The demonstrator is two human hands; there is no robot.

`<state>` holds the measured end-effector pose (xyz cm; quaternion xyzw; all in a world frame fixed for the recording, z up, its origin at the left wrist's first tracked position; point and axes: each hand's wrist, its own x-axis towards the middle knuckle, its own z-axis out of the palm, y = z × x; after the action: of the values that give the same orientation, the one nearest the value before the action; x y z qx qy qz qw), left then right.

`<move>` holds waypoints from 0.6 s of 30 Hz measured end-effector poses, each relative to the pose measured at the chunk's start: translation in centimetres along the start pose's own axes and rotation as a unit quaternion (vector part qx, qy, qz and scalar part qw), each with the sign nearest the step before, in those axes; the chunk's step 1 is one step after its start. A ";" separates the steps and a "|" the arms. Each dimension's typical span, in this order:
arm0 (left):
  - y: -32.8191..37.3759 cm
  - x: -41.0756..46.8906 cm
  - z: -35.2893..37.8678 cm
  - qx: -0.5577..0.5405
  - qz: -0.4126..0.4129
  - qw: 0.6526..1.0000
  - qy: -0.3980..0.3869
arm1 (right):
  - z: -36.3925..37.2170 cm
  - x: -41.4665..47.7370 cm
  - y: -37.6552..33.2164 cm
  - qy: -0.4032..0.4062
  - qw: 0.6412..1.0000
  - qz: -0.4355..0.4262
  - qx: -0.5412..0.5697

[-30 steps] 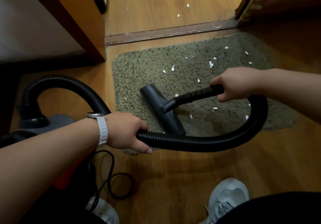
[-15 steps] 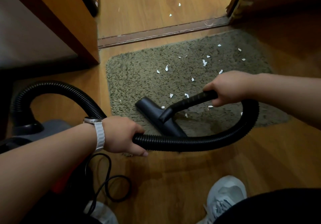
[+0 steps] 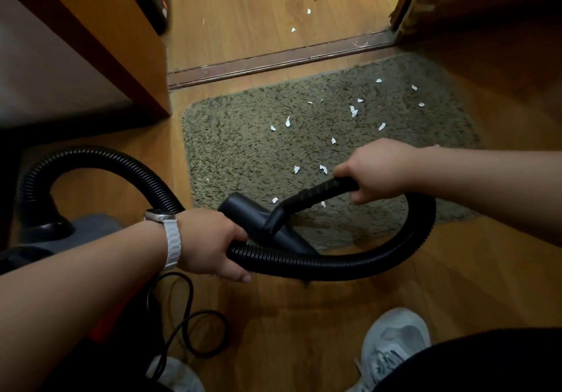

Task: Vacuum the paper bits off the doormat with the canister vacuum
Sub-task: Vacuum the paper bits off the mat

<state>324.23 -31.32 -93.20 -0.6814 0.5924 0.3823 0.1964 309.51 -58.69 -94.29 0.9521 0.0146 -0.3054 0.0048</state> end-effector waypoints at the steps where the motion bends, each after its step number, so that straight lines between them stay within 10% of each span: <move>1: 0.0 0.0 0.0 -0.001 -0.001 1.000 0.003 | -0.1 0.0 0.3 0.004 1.000 0.009 0.000; 18: -0.3 0.1 -0.1 -0.017 -0.008 0.999 0.030 | -0.5 0.1 4.3 0.038 0.978 0.171 0.109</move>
<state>324.50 -31.39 -93.29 -0.7006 0.5860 0.3697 0.1703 309.98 -62.93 -93.95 0.9463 -0.1816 -0.2632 -0.0471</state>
